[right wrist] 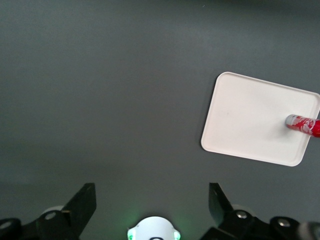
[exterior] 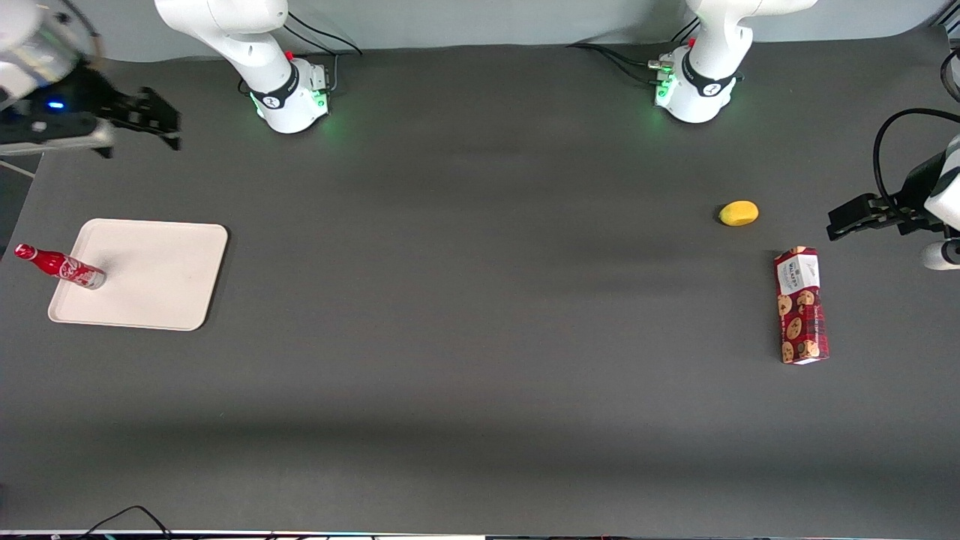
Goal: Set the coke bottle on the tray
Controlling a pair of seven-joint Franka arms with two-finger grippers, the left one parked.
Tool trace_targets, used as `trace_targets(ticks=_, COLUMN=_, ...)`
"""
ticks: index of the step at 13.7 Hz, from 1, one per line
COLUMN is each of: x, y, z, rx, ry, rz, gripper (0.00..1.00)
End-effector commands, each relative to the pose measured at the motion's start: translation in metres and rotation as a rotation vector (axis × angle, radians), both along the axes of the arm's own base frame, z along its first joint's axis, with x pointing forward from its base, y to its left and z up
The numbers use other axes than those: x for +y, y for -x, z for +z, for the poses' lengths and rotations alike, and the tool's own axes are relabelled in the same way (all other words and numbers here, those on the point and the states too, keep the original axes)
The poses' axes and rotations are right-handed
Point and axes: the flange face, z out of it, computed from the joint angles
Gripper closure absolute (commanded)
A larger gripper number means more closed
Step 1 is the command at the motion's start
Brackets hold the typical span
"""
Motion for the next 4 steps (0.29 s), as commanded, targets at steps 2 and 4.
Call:
trace_targets(ticks=2, x=0.000, y=-0.017, z=0.024, rx=-0.052, ry=-0.039, rz=-0.118, gripper=0.00)
trace_targets(ticks=4, x=-0.007, y=-0.023, z=0.029, rx=-0.056, ry=-0.051, rz=-0.180, gripper=0.00)
